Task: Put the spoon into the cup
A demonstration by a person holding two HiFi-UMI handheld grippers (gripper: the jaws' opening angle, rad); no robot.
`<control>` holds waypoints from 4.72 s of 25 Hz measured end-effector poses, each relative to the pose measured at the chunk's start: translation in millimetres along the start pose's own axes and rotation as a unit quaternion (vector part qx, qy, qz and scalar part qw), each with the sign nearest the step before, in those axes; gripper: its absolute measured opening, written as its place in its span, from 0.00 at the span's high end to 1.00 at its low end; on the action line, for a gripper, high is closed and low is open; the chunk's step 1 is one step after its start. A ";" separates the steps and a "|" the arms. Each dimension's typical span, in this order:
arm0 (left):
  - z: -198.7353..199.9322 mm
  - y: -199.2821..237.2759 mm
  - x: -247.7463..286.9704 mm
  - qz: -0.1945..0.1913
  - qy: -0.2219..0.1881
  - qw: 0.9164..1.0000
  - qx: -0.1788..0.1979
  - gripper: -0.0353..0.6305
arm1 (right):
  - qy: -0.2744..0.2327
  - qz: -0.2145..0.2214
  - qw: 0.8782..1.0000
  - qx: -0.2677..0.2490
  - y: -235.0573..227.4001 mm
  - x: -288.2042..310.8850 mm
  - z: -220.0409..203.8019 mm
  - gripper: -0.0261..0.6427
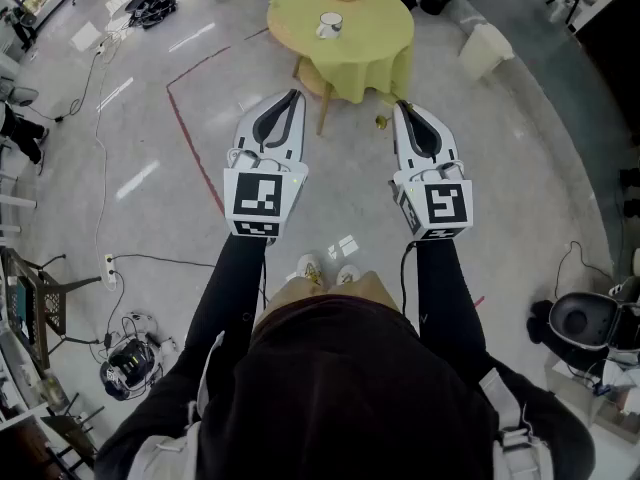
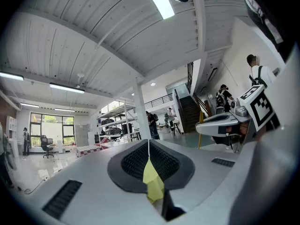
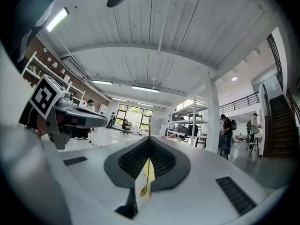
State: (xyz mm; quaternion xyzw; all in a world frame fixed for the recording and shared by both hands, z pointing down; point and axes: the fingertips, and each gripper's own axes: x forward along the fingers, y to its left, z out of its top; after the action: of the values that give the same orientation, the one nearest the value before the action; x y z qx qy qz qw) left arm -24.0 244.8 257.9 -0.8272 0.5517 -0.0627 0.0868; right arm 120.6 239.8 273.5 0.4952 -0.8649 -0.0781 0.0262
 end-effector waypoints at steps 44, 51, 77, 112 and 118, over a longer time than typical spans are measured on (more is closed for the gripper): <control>-36.5 65.5 38.4 -0.030 0.000 0.999 -0.025 0.92 | -0.017 -0.017 1.000 0.006 15.3 76.6 -2.9 0.92; -41.9 79.6 84.7 -0.027 0.004 0.999 -0.020 0.91 | -0.026 -0.004 1.000 0.014 -5.3 116.8 -10.6 0.92; -63.7 114.6 288.7 0.021 0.043 0.999 -0.007 0.91 | -0.050 0.068 0.995 0.052 -143.6 293.9 -51.2 0.92; -128.7 207.5 458.0 -0.113 0.035 0.993 -0.028 0.91 | 0.046 0.015 0.997 0.062 -158.2 470.7 -119.2 0.92; -130.2 211.3 477.4 -0.144 0.024 0.989 -0.029 0.92 | 0.044 0.002 0.998 0.049 -161.8 490.0 -120.5 0.92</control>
State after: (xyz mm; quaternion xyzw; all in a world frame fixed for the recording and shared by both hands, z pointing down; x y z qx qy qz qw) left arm -57.4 -285.3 343.9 -0.8984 0.4303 -0.0785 0.0395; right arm 24.3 -275.6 350.6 0.4974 -0.8665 -0.0137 0.0404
